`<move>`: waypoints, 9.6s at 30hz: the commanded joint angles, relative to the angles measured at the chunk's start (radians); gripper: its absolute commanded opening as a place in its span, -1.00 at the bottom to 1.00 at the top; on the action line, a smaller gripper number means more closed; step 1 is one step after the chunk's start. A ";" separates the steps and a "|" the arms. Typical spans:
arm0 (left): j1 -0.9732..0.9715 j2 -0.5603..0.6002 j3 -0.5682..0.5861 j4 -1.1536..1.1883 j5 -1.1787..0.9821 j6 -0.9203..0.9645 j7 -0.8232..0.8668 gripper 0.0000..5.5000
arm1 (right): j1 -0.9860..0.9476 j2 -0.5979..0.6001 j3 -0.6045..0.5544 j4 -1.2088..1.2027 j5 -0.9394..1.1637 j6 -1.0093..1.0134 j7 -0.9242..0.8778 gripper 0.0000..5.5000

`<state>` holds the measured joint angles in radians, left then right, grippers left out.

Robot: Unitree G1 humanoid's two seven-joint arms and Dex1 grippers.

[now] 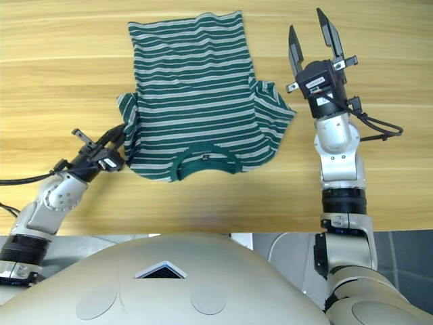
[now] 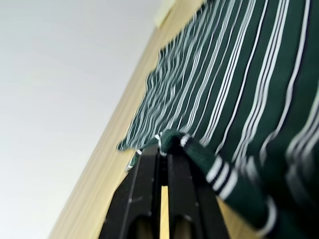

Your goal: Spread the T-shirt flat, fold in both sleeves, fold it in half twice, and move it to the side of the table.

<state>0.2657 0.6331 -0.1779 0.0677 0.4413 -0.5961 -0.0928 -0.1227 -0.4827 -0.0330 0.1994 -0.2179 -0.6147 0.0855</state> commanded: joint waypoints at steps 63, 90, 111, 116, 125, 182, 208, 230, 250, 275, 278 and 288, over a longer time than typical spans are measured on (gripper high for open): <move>0.012 -0.139 -0.134 0.226 -0.436 -0.129 -0.453 0.02 | -0.073 -0.008 -0.025 0.088 -0.032 -0.014 -0.045 -0.23; 0.098 -0.088 -0.013 -0.144 -0.602 -0.144 -0.510 0.02 | 0.256 -0.362 0.173 0.118 -0.559 0.100 -0.002 -0.23; 0.016 -0.161 -0.070 -0.049 -0.541 -0.151 -0.527 0.02 | 0.040 -0.301 0.371 0.305 -0.605 0.110 -0.155 -0.32; 0.018 -0.166 -0.075 -0.048 -0.542 -0.156 -0.529 0.02 | 0.027 -0.303 0.377 0.325 -0.595 0.111 -0.173 -0.61; 0.024 -0.172 -0.082 -0.052 -0.548 -0.161 -0.531 0.02 | 0.007 -0.301 0.394 0.352 -0.589 0.115 -0.197 -0.99; 0.010 -0.206 -0.088 -0.032 -0.557 -0.170 -0.534 0.02 | 0.078 -0.099 0.316 0.087 -0.375 -0.014 -0.071 -0.80; -0.052 -0.126 -0.071 0.107 -0.271 -0.115 -0.481 0.02 | 0.122 -0.197 0.317 0.215 -0.382 0.028 -0.008 -0.12; -0.012 0.044 -0.060 0.113 -0.261 -0.179 -0.419 0.02 | 0.109 -0.081 0.009 -0.124 0.157 0.036 -0.009 -0.12; 0.111 0.327 -0.042 0.037 -0.032 -0.065 -0.571 0.02 | 0.461 -0.514 0.189 -0.158 -0.405 -0.110 0.271 -0.12; -0.054 0.315 -0.192 0.023 -0.136 -0.070 -0.632 0.02 | 0.425 -0.511 0.251 -0.190 -0.351 -0.104 0.331 -0.12; -0.036 0.328 -0.175 0.016 -0.137 -0.068 -0.622 0.02 | 0.428 -0.517 0.250 -0.184 -0.353 -0.109 0.324 -0.12; -0.040 0.307 -0.206 0.020 -0.136 -0.081 -0.633 -0.05 | 0.407 -0.509 0.267 -0.183 -0.353 -0.110 0.331 -0.12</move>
<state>0.1984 0.9336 -0.3452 0.0345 0.2235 -0.7188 -0.6854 0.2703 -0.9918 0.2029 -0.0045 -0.5399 -0.7319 0.3716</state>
